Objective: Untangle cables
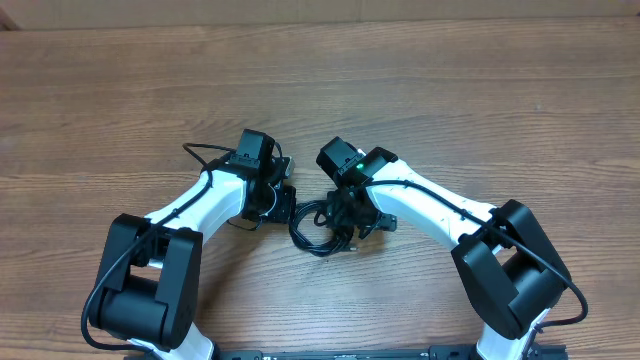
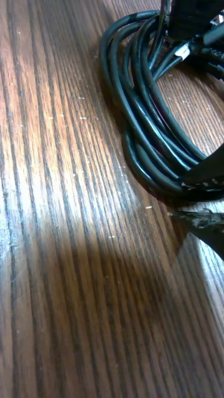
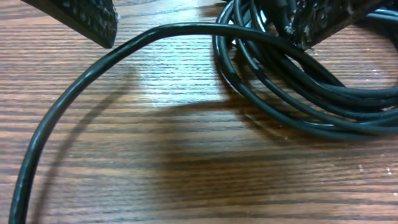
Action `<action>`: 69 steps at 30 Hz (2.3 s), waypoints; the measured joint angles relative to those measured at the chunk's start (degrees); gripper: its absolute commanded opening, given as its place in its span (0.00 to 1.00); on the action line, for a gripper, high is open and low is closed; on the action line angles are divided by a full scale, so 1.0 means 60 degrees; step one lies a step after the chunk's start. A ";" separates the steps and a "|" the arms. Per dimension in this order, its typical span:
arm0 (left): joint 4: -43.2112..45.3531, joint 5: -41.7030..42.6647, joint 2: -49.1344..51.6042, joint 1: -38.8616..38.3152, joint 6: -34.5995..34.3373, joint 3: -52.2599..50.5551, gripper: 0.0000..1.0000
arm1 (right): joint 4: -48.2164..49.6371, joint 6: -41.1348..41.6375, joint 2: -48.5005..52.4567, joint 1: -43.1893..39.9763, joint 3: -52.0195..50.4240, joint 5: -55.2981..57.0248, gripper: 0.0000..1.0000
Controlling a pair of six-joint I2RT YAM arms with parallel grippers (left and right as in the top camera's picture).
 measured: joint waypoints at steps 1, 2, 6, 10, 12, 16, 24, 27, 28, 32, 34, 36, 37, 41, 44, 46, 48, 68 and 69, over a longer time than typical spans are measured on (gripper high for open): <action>0.0000 0.0004 0.0000 0.0000 0.0000 0.0000 0.16 | -0.0004 -0.0018 0.0000 0.0000 0.0000 0.0025 0.88; 0.0000 0.0022 0.0000 0.0000 0.0000 0.0000 0.16 | -0.0007 -0.0025 0.0000 0.0000 0.0000 0.0040 0.88; 0.0000 0.0044 0.0000 0.0000 0.0000 0.0000 0.17 | 0.0004 -0.0058 0.0000 0.0004 0.0000 0.0219 0.90; 0.0000 0.0062 0.0000 0.0000 0.0000 0.0000 0.17 | 0.0076 -0.0091 0.0000 0.0007 -0.0011 0.0532 0.91; 0.0000 0.0062 0.0000 0.0000 0.0000 0.0000 0.18 | 0.0098 -0.0098 0.0000 0.0007 -0.0011 0.0659 0.92; 0.0000 0.0069 0.0000 0.0000 0.0000 0.0000 0.18 | 0.0120 -0.0175 0.0000 0.0007 -0.0011 0.0816 0.95; 0.0000 0.0098 0.0000 0.0000 0.0000 0.0000 0.19 | -0.0364 -0.1832 0.0113 -0.0040 0.0459 0.0087 0.96; 0.0000 0.0098 0.0000 0.0000 0.0000 0.0000 0.19 | -0.0437 -0.2146 0.0131 -0.0124 0.0969 -0.0113 0.97; 0.0000 0.0098 0.0000 0.0000 0.0000 0.0000 0.19 | -0.0328 -0.2211 0.0131 -0.0186 0.1104 -0.0164 0.97; 0.0000 0.0102 0.0000 0.0000 0.0000 0.0000 0.20 | -0.0055 -0.2386 0.0131 -0.0561 0.1231 -0.0237 0.97; 0.0000 0.0106 0.0000 0.0000 0.0000 0.0000 0.20 | -0.0069 -0.2415 0.0131 -0.0812 0.1231 -0.0219 0.97; 0.0004 0.0113 0.0000 0.0000 0.0000 0.0000 0.20 | -0.0091 -0.2426 0.0131 -0.1045 0.1231 -0.0171 0.97; 0.0000 0.0124 0.0000 0.0000 0.0000 0.0000 0.20 | -0.0102 -0.2426 0.0135 -0.1158 0.1231 -0.0153 0.97; 0.0000 0.0131 0.0000 0.0000 0.0000 0.0004 0.21 | -0.0102 -0.2433 0.0135 -0.1479 0.1016 -0.0106 0.97; 0.0004 0.0138 0.0000 0.0000 0.0004 0.0004 0.22 | -0.0124 -0.2448 0.0135 -0.1490 0.0532 -0.0109 0.97; 0.0004 0.0164 0.0000 0.0000 0.0000 0.0004 0.23 | -0.0124 -0.2452 0.0135 -0.1483 0.0208 -0.0113 0.97; 0.0004 0.0171 0.0000 0.0000 0.0000 0.0004 0.22 | -0.0117 -0.2430 0.0135 -0.1483 -0.0095 -0.0120 0.98; 0.0004 0.0197 0.0000 0.0000 0.0000 0.0004 0.23 | -0.1140 -0.3563 0.0135 -0.1486 -0.0419 -0.2965 0.98; 0.0004 0.0197 0.0000 0.0000 0.0000 0.0004 0.23 | -0.1158 -0.3614 0.0135 -0.1483 -0.0419 -0.3060 0.98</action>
